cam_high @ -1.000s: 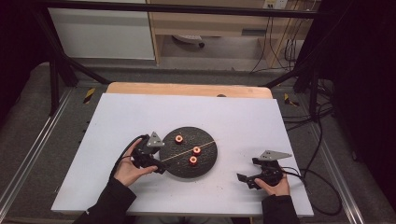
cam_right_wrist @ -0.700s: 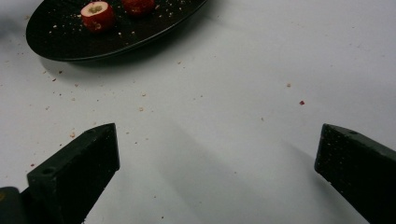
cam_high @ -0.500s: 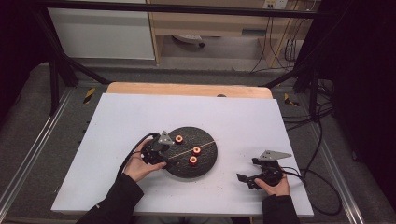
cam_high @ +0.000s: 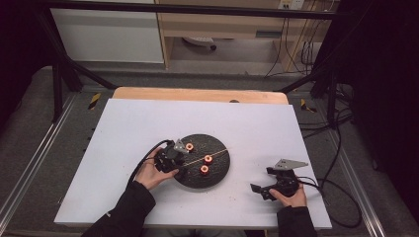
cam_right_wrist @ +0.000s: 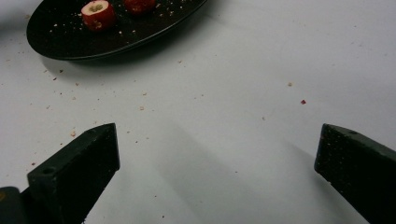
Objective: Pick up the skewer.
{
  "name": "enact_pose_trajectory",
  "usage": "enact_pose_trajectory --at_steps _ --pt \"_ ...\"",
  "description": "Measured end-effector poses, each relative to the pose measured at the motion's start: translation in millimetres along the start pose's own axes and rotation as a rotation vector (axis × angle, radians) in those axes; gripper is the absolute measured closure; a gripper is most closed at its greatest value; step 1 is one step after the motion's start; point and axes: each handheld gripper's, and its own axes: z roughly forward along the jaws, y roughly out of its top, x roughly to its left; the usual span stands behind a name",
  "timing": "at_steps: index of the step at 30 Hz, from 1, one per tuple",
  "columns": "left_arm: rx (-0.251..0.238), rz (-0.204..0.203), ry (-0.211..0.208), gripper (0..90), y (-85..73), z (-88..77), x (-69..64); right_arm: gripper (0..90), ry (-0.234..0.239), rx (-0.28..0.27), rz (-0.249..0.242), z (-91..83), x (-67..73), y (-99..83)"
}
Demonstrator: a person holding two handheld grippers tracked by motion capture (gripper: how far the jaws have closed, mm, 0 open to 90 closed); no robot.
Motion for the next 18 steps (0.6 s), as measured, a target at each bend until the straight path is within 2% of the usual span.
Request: enact_pose_trajectory --at_steps 7,18 --pt "0.017 0.008 0.005 76.6 0.3 3.1 1.0 0.8 0.003 0.004 0.0 0.1 0.0 -0.1" --pt "0.025 0.028 0.009 85.5 1.5 3.5 0.1 0.8 0.004 0.005 0.003 0.1 0.2 0.0"
